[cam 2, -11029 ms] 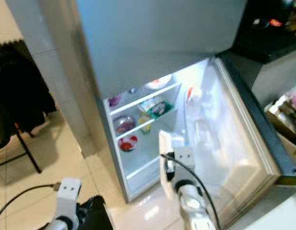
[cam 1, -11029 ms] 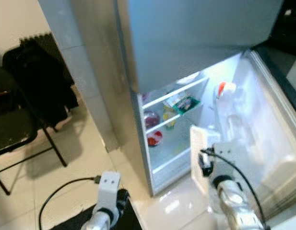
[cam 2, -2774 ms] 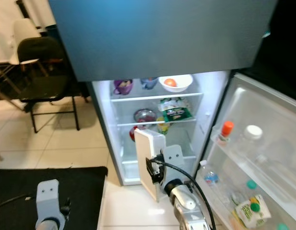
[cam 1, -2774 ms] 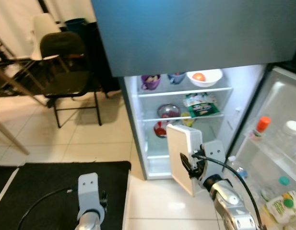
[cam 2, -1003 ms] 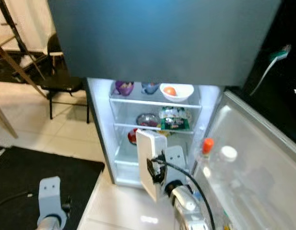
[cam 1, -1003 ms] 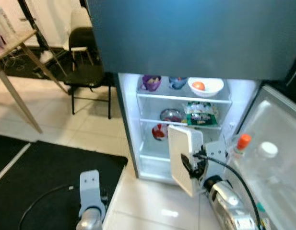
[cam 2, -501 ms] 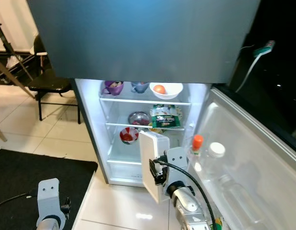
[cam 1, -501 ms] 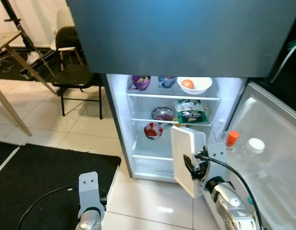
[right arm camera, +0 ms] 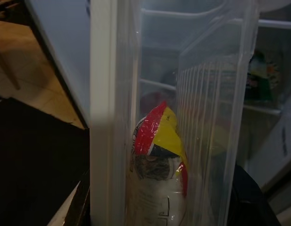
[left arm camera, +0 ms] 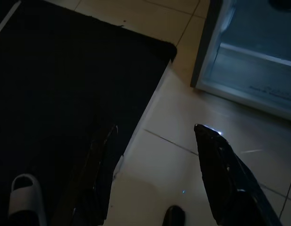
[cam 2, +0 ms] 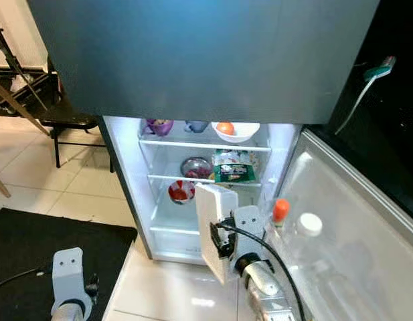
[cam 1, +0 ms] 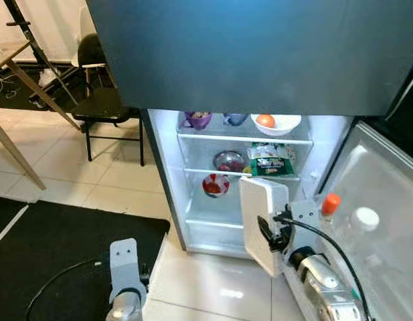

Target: Restocking fridge

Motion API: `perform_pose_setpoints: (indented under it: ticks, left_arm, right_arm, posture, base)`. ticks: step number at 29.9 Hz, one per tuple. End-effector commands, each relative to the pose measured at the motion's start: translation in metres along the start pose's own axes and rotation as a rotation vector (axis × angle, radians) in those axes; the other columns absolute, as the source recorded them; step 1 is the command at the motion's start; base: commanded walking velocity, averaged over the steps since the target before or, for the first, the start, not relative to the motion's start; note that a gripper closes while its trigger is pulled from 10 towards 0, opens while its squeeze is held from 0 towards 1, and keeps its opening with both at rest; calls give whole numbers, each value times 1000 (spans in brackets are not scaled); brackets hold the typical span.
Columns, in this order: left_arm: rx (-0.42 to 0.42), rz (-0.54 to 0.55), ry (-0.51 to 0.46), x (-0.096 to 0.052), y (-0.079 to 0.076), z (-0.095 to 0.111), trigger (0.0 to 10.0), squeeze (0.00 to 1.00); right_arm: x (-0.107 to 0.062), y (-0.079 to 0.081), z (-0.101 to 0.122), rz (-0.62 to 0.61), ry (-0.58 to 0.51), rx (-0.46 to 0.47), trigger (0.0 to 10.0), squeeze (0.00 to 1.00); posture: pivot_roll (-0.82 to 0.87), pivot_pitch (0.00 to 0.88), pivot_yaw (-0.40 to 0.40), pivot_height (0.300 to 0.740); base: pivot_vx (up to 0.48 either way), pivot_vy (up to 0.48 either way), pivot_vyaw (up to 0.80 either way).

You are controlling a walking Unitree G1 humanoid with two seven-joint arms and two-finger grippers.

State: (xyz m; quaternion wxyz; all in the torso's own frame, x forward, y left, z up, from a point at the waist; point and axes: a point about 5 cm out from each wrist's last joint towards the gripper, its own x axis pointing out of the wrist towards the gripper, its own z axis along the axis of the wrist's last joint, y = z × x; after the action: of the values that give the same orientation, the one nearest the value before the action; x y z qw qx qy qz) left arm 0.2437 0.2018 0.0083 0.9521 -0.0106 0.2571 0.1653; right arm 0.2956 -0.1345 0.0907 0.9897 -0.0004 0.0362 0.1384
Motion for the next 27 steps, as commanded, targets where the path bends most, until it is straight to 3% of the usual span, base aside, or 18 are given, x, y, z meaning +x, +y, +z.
perform_pose_setpoints:
  ticks: [1,27]
  left_arm:
    - [10,17,17,-1,5,-6,10000,0]
    - [13,12,12,-1,5,-5,10000,0]
  right_arm:
    - [0,5,-2,13,-2,9,10000,0]
    - [0,5,-1,11,-3,11,10000,0]
  posture:
    - [-71,133,58,736]
    - [-71,134,61,736]
  base:
    - [371,0,0]
    - [386,0,0]
